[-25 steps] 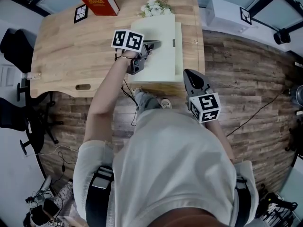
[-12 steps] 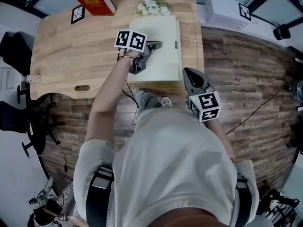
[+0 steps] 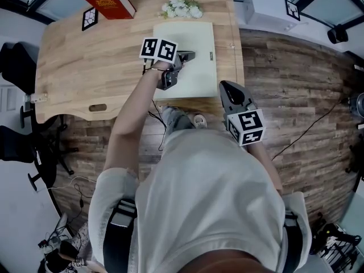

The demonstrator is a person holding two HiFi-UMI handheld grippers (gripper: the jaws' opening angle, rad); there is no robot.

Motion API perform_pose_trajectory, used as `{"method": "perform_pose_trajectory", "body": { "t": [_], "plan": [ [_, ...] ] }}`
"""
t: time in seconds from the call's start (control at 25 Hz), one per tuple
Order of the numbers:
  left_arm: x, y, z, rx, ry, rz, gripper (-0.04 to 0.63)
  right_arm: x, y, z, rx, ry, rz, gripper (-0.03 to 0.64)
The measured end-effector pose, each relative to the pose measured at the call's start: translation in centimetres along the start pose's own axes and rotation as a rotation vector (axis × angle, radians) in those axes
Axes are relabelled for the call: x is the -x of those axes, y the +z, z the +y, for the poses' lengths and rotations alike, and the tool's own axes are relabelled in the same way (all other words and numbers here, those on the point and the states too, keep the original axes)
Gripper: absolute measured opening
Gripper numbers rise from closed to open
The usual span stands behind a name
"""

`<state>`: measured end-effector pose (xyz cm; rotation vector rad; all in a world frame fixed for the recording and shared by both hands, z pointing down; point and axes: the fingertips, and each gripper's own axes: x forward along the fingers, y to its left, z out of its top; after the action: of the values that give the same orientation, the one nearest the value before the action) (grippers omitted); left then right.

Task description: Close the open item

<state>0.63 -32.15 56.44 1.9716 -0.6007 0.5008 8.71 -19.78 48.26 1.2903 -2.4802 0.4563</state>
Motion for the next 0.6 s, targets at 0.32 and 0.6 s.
{"method": "perform_pose_trajectory", "body": {
  "t": [0.32,0.6],
  "plan": [
    [-1.0,-0.3,0.3,0.018,0.002,0.008,0.021,-0.2,-0.1,-0.1,-0.005,-0.001,0.003,0.020],
    [-1.8,-0.5,0.6,0.026,0.024,0.020,0.020,-0.3,-0.2,-0.1,-0.009,-0.003,0.003,0.020]
  ]
}}
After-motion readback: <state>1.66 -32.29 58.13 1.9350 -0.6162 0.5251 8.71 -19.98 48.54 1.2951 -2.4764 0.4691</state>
